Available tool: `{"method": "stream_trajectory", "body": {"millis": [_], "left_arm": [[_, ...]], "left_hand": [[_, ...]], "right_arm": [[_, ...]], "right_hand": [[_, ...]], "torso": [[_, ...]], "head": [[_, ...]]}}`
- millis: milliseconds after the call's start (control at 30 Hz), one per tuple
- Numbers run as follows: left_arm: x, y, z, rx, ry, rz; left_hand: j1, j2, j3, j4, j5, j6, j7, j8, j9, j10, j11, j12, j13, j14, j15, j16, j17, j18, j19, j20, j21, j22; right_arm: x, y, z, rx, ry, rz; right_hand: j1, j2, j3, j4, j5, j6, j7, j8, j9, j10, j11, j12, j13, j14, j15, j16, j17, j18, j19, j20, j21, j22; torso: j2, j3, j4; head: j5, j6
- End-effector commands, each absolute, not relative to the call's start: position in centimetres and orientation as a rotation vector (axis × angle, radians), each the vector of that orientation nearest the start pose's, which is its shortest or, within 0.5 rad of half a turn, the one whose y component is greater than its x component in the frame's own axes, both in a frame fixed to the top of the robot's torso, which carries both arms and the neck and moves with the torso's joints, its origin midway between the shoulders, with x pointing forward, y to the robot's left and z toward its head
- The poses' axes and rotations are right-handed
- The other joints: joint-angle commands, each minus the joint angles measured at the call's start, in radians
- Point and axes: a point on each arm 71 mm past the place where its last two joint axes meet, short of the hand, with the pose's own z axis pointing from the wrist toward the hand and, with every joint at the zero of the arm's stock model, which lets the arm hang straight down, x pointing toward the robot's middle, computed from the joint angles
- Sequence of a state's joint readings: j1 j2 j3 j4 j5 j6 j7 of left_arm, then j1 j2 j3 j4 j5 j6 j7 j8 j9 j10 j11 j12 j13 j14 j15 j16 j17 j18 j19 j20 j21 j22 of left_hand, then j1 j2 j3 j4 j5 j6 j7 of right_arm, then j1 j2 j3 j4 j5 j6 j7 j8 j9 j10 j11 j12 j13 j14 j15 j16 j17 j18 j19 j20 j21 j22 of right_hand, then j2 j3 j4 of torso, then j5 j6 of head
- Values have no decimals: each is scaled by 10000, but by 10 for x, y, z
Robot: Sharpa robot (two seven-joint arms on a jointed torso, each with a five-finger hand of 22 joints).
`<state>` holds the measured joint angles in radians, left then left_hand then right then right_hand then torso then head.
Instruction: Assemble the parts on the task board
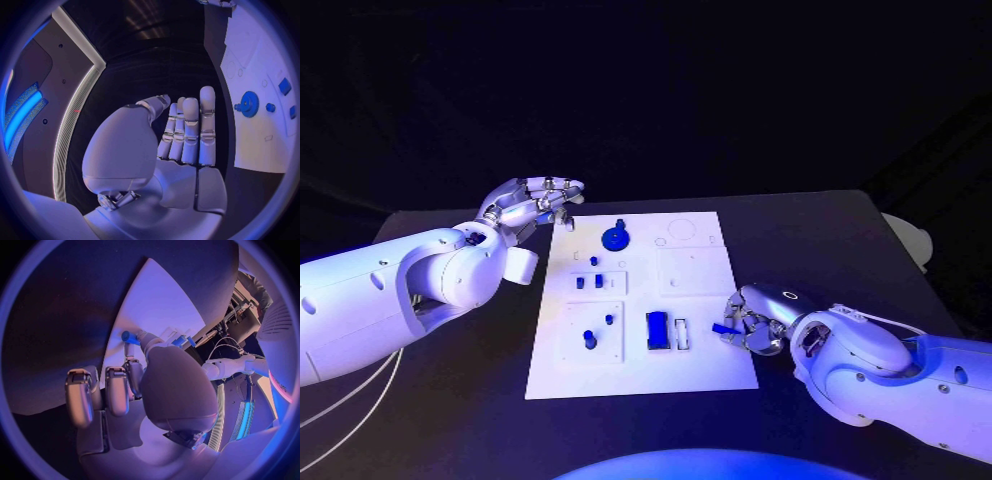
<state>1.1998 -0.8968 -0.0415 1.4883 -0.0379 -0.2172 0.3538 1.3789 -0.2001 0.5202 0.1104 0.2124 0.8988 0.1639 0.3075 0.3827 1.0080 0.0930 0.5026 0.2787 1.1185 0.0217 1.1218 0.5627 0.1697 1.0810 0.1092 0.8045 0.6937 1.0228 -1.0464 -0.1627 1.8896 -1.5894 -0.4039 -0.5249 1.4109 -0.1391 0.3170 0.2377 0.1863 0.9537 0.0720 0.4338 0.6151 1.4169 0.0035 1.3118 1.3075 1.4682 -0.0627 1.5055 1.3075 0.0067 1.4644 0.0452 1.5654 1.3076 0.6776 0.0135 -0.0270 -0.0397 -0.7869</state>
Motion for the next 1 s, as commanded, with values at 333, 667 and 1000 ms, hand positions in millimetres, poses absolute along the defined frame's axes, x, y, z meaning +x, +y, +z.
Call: {"method": "stream_trajectory", "body": {"millis": [333,667,1000], "left_arm": [[493,240,-181,-10956,14669,-15468],[492,238,-181,-10943,14677,-15499],[492,238,-181,-10938,14681,-15515]], "left_hand": [[29,55,-28,32,22,-40,-4,51,-6,-92,-10,71,16,-86,-12,-10,-16,149,70,2,-60,-11],[29,55,-28,32,22,-40,-4,51,-6,-92,-10,71,16,-86,-12,-10,-16,149,70,2,-60,-11],[29,55,-28,32,22,-40,-4,51,-6,-92,-10,71,16,-86,-12,-10,-16,149,70,2,-60,-11]], "right_arm": [[352,-215,-273,168,19657,3738],[354,-202,-254,2212,19435,5133],[356,-187,-253,3018,19623,5859]], "right_hand": [[-291,-47,1519,-354,1204,34,-16,141,33,87,-89,55,846,670,-60,10,847,-67,1064,-48,54,2632],[-772,-115,2285,-565,1196,-103,-4,361,311,156,-75,86,869,679,-56,20,882,-67,1064,-50,54,2632],[-1199,-220,2360,-497,1134,-107,-16,414,380,176,-81,109,889,683,-59,25,901,-67,1064,-50,54,2632]], "torso": [[-3,5,-12],[-2,-9,-1],[12,-21,18]], "head": [[42,-12],[-4,4],[9,-17]]}}
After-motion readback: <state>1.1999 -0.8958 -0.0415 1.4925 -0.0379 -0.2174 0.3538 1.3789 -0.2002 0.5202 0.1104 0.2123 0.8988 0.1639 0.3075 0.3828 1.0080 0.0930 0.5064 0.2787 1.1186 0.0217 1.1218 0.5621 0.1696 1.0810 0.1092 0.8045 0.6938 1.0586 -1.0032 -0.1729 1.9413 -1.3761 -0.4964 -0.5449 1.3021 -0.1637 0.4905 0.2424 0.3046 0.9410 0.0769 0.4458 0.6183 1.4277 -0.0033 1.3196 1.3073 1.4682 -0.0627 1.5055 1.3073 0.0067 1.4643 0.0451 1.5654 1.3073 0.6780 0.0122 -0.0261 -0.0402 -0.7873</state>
